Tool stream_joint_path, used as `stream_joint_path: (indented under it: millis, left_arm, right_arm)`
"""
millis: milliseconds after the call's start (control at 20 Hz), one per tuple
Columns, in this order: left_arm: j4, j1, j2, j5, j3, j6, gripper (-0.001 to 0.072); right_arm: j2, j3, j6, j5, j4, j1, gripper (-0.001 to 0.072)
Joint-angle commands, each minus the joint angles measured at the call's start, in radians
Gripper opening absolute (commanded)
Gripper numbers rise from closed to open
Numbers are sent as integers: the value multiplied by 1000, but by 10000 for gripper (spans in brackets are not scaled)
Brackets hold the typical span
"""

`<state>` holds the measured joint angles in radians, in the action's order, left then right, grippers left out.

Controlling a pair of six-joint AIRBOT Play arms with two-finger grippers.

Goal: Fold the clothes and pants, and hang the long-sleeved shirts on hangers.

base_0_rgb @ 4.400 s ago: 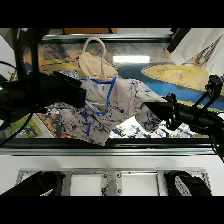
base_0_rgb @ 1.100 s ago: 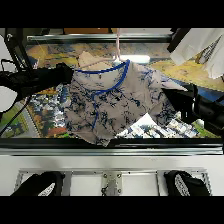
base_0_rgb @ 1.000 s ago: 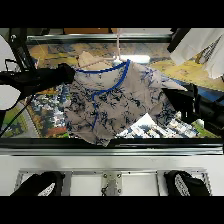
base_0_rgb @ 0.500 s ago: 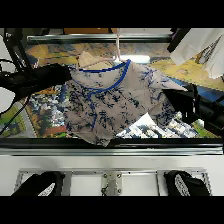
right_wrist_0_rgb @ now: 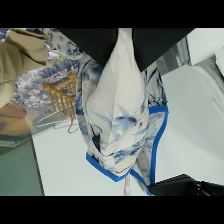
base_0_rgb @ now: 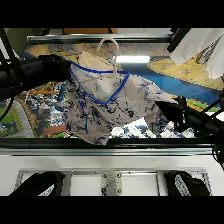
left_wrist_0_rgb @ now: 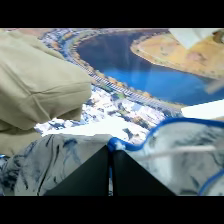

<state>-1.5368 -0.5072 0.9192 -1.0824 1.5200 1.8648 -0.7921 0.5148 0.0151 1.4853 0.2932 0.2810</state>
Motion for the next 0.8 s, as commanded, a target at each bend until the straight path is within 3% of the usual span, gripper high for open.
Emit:
stream_joint_path:
  millis: [0,350,750]
  left_arm:
    - [-56,-106,-1,-99,50,-9,15]
    - [-68,-206,-5,-135,63,8,15]
    - [-60,-255,-3,-122,63,20,15]
  right_arm:
    - [-41,-82,-96,47,86,-24,10]
    - [-223,-82,-257,87,326,-254,10]
    - [-246,-50,-251,22,339,-359,10]
